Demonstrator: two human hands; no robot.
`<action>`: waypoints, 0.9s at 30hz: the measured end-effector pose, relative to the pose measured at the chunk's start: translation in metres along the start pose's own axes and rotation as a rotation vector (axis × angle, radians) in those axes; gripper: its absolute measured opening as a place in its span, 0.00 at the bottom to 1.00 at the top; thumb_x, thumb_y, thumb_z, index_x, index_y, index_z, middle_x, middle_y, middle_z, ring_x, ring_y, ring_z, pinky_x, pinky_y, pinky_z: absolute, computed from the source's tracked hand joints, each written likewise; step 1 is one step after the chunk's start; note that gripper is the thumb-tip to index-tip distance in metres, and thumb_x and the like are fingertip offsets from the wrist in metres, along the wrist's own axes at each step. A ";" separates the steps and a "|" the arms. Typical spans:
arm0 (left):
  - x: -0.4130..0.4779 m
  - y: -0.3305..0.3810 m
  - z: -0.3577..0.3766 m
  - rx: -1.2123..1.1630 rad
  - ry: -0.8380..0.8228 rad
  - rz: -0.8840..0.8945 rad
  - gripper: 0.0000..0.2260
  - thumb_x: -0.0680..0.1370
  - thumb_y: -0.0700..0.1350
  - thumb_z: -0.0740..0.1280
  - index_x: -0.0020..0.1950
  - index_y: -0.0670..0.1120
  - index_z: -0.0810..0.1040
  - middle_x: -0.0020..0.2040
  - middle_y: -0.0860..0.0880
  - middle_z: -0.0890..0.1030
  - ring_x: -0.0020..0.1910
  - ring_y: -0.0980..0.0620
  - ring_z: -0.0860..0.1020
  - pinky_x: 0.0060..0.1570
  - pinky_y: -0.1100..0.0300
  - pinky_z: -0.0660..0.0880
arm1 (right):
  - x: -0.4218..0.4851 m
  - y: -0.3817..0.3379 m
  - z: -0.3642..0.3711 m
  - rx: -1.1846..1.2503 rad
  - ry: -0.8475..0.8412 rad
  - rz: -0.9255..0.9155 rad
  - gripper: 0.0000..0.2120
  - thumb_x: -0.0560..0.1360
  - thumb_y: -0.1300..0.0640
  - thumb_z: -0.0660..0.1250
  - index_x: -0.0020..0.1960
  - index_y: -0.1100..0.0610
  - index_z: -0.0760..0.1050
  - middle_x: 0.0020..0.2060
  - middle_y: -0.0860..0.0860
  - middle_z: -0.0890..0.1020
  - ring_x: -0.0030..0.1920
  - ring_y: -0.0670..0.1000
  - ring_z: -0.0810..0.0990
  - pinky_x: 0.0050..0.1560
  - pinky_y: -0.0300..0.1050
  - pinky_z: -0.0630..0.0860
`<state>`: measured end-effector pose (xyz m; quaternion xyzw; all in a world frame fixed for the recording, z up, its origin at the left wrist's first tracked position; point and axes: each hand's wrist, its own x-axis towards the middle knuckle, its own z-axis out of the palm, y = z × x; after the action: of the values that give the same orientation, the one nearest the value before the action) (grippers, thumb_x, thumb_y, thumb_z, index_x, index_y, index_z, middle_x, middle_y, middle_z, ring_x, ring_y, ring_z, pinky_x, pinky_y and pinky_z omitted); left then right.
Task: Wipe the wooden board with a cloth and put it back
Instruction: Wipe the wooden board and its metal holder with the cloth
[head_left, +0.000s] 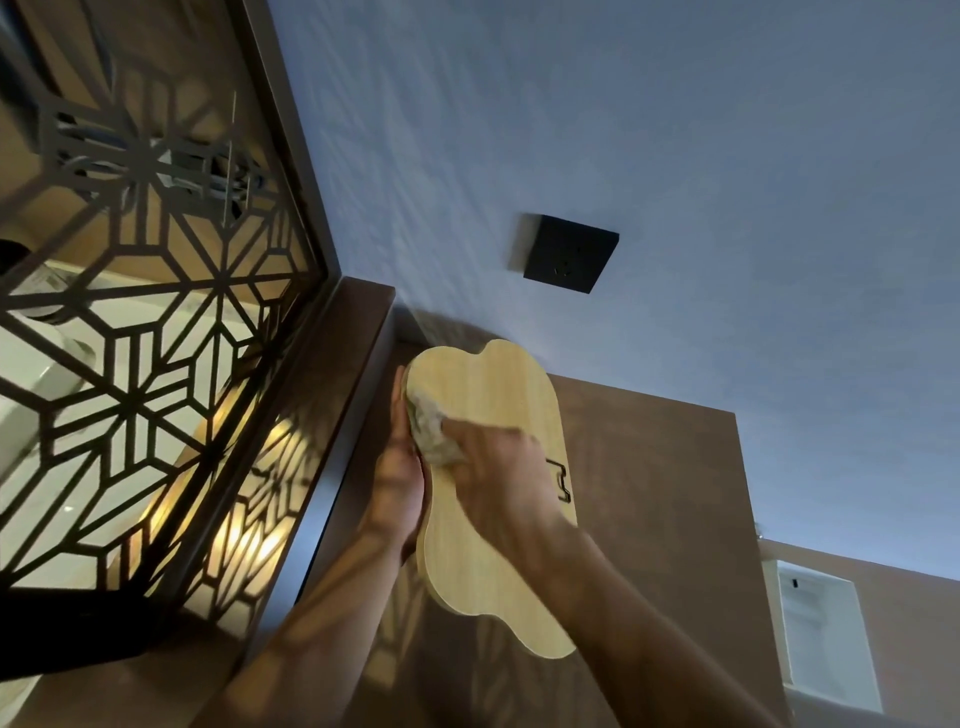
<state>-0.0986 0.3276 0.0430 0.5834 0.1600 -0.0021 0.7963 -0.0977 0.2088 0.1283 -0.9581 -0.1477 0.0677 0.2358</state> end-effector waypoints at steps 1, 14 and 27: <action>-0.002 0.002 0.000 -0.025 0.005 -0.021 0.18 0.86 0.51 0.54 0.75 0.53 0.66 0.69 0.55 0.77 0.70 0.56 0.75 0.57 0.68 0.76 | -0.020 0.003 -0.001 0.047 -0.047 -0.007 0.19 0.75 0.63 0.65 0.61 0.48 0.81 0.43 0.53 0.86 0.42 0.60 0.84 0.43 0.52 0.81; 0.005 0.017 0.006 -0.061 0.008 -0.047 0.19 0.83 0.60 0.52 0.74 0.63 0.65 0.66 0.64 0.76 0.63 0.65 0.74 0.56 0.66 0.73 | 0.070 -0.001 -0.027 0.126 0.154 0.171 0.10 0.79 0.61 0.65 0.54 0.50 0.82 0.40 0.51 0.85 0.36 0.52 0.80 0.36 0.41 0.70; -0.001 0.024 0.006 -0.055 -0.020 -0.076 0.24 0.84 0.60 0.48 0.79 0.56 0.61 0.78 0.54 0.67 0.75 0.53 0.68 0.72 0.52 0.66 | -0.089 0.008 -0.016 0.156 -0.269 -0.037 0.20 0.76 0.59 0.63 0.65 0.44 0.77 0.52 0.48 0.86 0.50 0.55 0.84 0.49 0.49 0.80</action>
<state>-0.0935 0.3293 0.0668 0.5549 0.1741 -0.0339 0.8128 -0.1766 0.1671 0.1439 -0.9162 -0.1900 0.2023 0.2891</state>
